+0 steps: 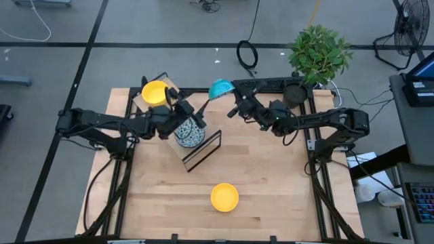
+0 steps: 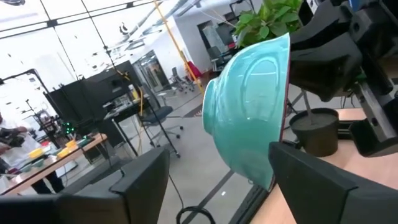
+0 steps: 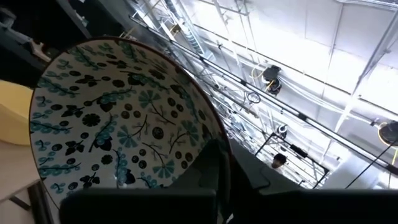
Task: Pick & Place Mini bowls
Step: Stack the green patterned bowl on the green patterned bowls on the shelf
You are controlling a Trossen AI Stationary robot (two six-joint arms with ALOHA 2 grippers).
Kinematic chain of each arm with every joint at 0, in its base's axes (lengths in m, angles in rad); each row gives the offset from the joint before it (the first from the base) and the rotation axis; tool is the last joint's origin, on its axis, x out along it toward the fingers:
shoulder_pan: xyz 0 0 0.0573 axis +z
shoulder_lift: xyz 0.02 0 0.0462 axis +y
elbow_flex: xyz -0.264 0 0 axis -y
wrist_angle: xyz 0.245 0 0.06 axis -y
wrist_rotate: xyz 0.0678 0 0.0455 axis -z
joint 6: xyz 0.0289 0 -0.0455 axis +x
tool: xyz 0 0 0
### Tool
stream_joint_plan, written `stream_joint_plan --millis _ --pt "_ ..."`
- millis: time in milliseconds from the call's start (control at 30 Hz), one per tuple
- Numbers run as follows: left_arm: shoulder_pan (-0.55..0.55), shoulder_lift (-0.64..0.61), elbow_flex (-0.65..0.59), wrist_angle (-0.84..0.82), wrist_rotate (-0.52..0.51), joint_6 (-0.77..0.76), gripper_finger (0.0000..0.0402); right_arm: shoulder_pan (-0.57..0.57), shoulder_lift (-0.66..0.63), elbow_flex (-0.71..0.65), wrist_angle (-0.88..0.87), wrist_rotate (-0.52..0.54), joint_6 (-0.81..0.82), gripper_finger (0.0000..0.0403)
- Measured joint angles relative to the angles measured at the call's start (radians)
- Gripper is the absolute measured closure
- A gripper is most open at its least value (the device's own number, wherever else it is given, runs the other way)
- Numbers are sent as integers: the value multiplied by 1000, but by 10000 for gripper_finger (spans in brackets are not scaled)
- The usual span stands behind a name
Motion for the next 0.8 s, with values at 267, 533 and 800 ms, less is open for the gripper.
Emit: stream_joint_plan --millis 267,533,800 --pt "-51 0 0 -3 -23 6 146 2 -2 0 4 -12 -31 399" --pt "-106 -2 0 -42 -114 81 162 2 2 0 -10 18 -42 399" --pt "-117 -7 -1 -33 -110 117 163 2 0 0 -1 2 -16 399"
